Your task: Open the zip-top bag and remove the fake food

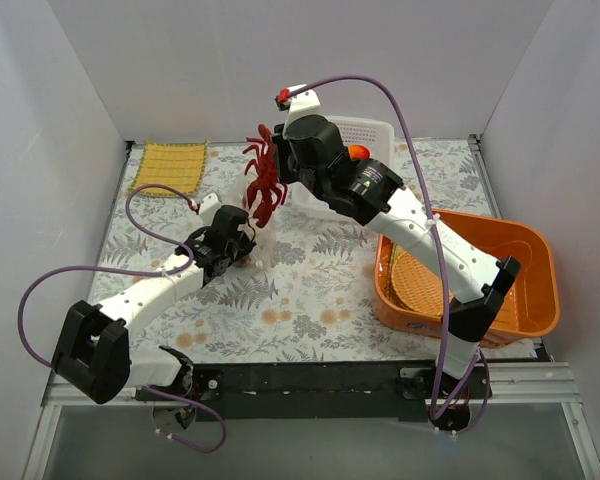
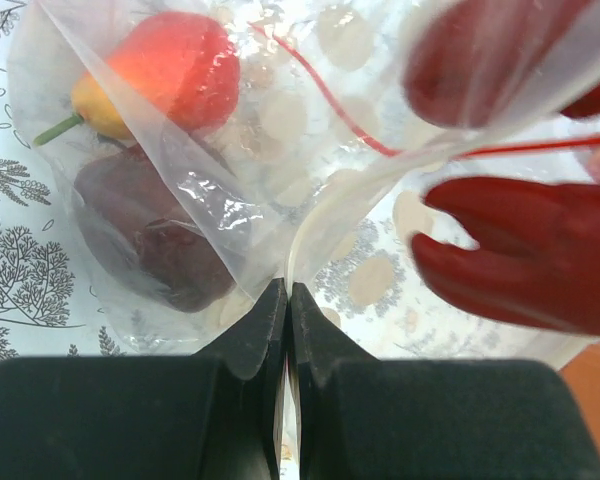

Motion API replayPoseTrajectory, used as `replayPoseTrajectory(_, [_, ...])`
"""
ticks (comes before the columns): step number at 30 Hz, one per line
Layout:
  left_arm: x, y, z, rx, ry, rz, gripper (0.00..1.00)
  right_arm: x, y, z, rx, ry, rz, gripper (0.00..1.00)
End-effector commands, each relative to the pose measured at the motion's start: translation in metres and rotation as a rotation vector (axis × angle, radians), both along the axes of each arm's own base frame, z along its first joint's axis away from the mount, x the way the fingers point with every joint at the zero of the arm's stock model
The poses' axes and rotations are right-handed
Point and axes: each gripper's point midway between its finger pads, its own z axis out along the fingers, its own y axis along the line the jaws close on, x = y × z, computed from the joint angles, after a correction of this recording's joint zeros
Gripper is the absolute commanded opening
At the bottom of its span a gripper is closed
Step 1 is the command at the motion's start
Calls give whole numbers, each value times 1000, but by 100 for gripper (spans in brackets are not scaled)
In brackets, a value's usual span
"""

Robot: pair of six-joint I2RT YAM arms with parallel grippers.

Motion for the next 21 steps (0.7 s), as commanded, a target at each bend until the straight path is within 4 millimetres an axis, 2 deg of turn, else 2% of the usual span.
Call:
replayPoseTrajectory(1, [8,8,-5,-10,-13,38,0,-3,-16,39,66,-74,-41,1])
replayPoseTrajectory(8, [15,31,-24,13,29,90,0,-7,-41,66,100,-129,-83,1])
replayPoseTrajectory(15, [21,33,-39,16,69,113,0,-12,-61,82,124,-167,-111,1])
replayPoseTrajectory(20, [24,37,-41,41,90,117,0,-9,-94,95,126,-222,-207,1])
replayPoseTrajectory(21, [24,38,-40,41,90,119,0,-3,-101,87,111,-219,-229,1])
